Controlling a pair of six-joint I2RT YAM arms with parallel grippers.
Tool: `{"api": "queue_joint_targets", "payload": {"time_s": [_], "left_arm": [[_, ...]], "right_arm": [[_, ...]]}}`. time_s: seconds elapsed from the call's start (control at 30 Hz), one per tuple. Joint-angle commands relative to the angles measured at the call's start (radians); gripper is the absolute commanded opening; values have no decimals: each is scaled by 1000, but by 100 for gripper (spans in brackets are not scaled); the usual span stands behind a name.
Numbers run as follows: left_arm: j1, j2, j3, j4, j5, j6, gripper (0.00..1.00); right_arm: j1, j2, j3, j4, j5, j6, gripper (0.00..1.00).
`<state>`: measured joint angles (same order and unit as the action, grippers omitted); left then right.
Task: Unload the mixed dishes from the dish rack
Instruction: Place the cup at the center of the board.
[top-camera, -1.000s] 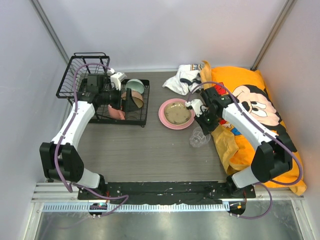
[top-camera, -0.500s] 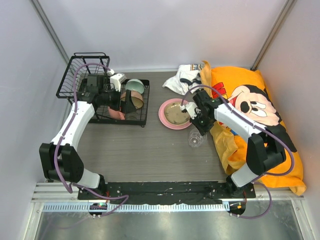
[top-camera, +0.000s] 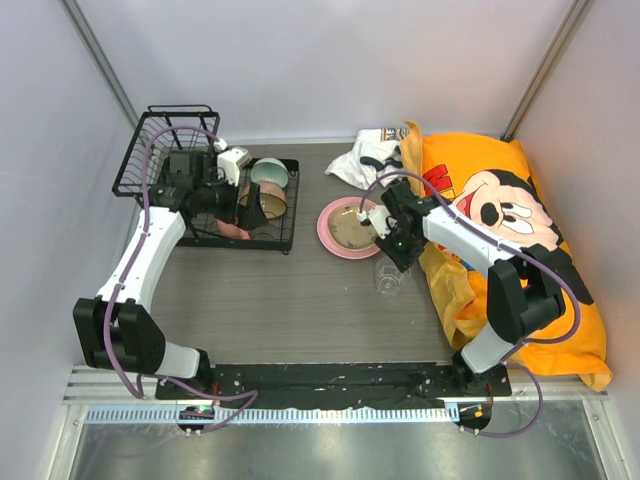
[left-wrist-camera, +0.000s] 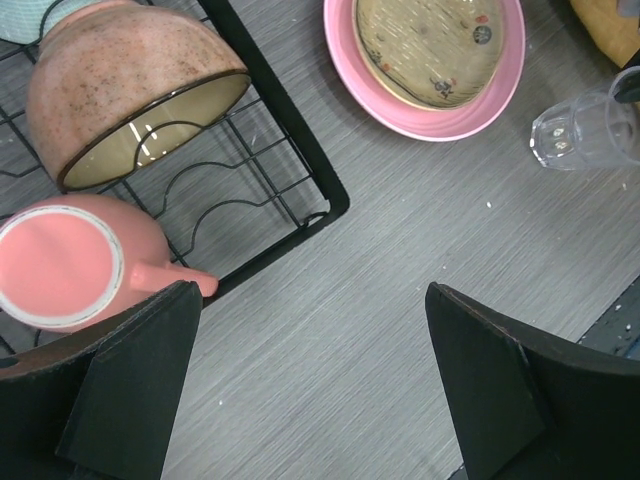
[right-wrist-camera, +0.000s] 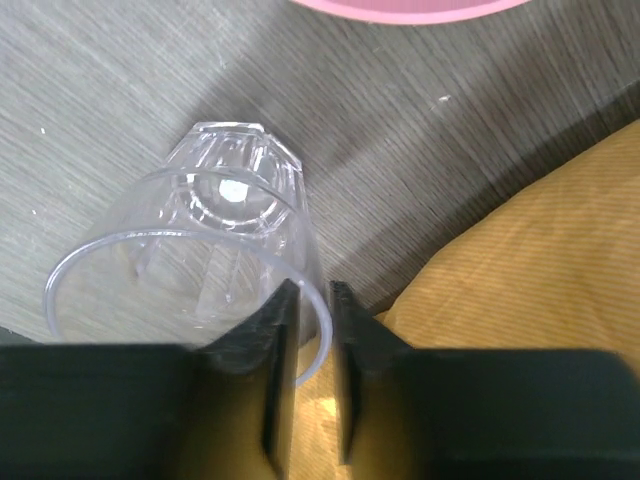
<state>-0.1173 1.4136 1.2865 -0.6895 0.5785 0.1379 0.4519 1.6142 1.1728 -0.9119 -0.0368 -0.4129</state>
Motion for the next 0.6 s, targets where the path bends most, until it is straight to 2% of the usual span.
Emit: {"api": "queue_joint_targets", "payload": {"time_s": [0.0, 0.27, 0.57], "left_arm": [[4, -33, 22, -18, -40, 45, 100], [2, -27, 40, -39, -146, 98, 100], [2, 8, 71, -65, -313, 157, 100]], "right_arm": [[10, -2, 24, 36, 26, 6, 33], [13, -37, 66, 36, 32, 17, 56], [16, -111, 168, 13, 64, 31, 69]]}}
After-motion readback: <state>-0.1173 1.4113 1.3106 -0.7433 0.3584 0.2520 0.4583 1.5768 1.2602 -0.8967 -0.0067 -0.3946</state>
